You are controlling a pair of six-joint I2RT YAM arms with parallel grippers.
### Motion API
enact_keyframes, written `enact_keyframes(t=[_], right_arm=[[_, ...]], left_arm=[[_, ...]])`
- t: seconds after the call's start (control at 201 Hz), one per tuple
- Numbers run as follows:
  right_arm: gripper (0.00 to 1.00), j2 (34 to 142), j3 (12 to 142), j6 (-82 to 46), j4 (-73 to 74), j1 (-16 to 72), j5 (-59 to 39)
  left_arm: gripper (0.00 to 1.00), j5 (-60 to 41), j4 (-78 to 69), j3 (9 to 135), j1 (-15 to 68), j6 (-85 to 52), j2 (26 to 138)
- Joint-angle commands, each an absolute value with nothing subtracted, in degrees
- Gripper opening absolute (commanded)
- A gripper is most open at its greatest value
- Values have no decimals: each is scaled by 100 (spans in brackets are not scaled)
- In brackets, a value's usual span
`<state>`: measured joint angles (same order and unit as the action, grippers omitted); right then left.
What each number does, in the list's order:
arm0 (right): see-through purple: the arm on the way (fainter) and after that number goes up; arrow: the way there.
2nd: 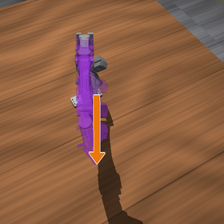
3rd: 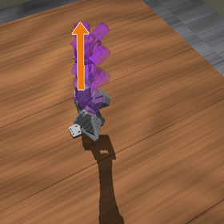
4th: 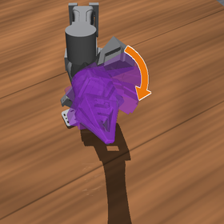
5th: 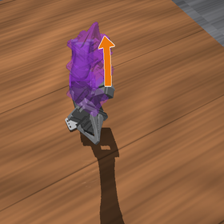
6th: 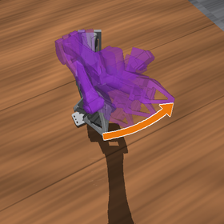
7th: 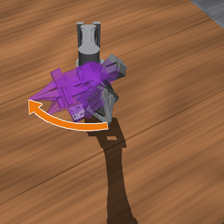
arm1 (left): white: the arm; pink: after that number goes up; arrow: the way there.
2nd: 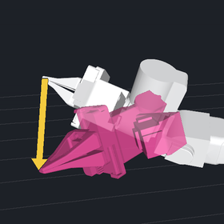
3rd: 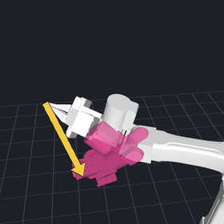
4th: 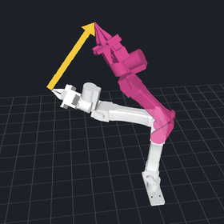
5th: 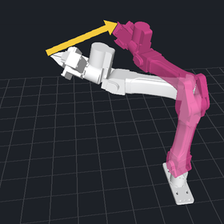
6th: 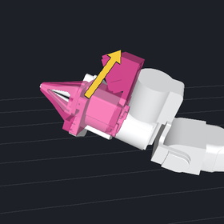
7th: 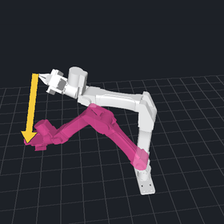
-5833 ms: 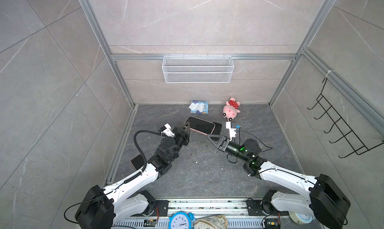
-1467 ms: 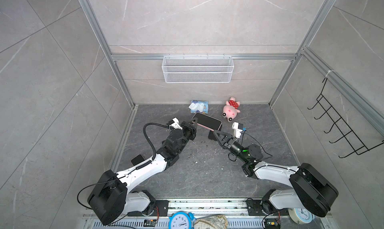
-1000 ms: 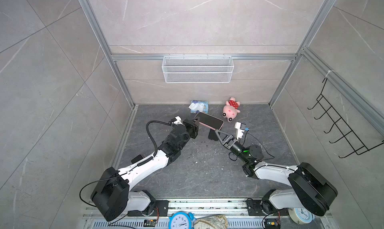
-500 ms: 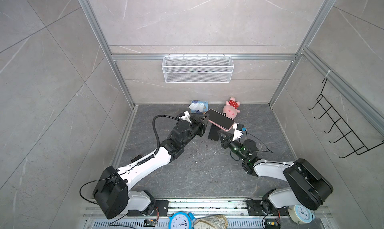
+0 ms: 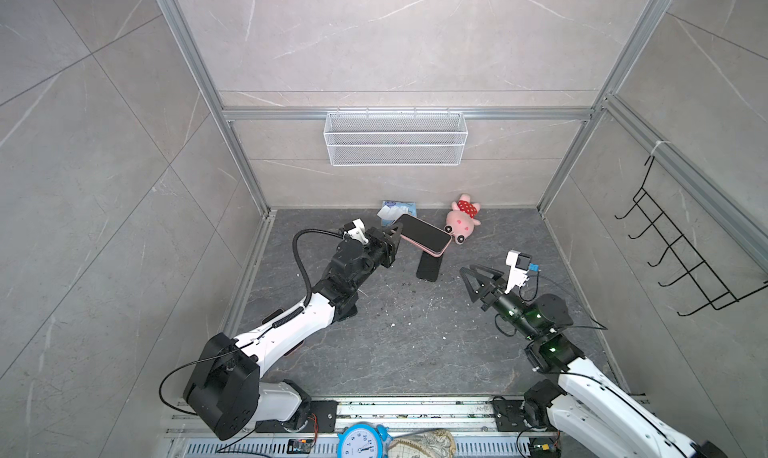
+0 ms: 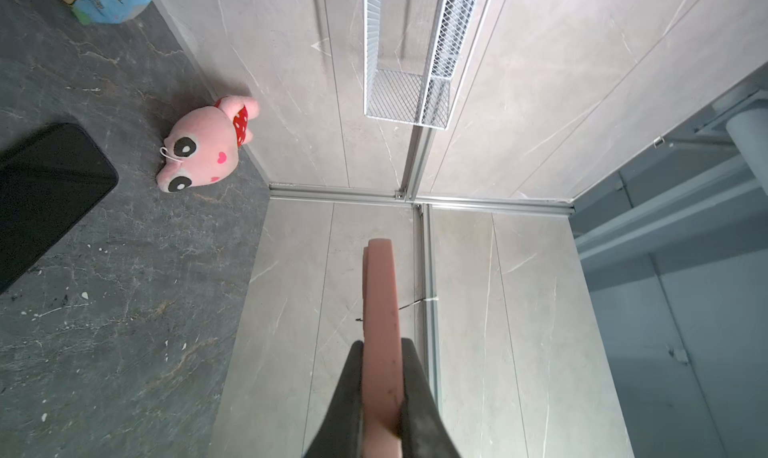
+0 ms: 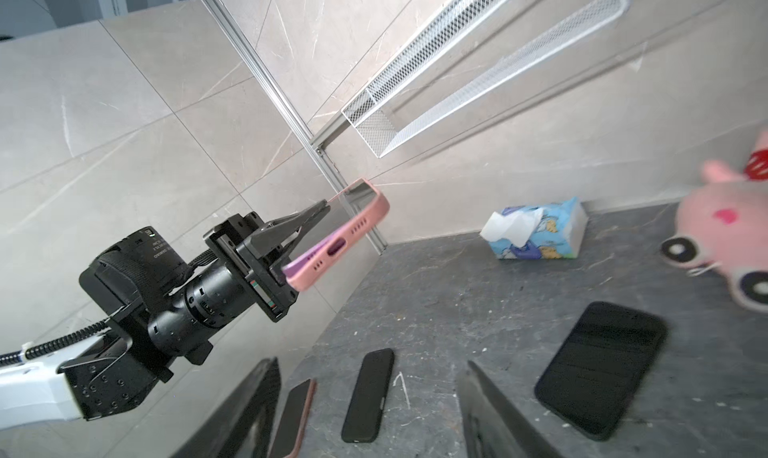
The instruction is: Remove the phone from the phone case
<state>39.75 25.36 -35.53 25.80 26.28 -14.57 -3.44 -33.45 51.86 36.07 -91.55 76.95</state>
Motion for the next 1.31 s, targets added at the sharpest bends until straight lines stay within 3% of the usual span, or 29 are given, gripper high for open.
enact_keyframes(t=[0.0,0.045,0.125,0.234,0.344,0.448,0.932,1.305], right_arm=[[79,3421,3336,-3159,-215,2619,-1248],[83,3386,3681,-3042,-810,2614,-1250],[83,3714,4416,-2611,-1607,2610,-1880],[81,4231,5242,-1773,-2491,2610,-2832],[78,4501,5821,-975,-3288,2610,-3213],[77,4691,5955,-485,-3441,2624,-3818],[71,5375,5759,491,-2697,3055,-4388],[49,5740,5927,819,-2607,3384,-4037]], left_arm=[[0,-1959,-3793,5533,3219,-8042,7346],[0,-2730,-3546,5749,3039,-7558,7389],[0,-4063,-3475,6056,2867,-6722,7487],[0,-5357,-2303,6555,2838,-5105,7503],[0,-5907,-420,7166,2821,-3191,7427],[0,-6359,142,7595,2797,-2528,7536],[0,-7147,-1452,7525,2940,-2886,7804],[0,-7119,-1589,7573,3042,-2913,7923]])
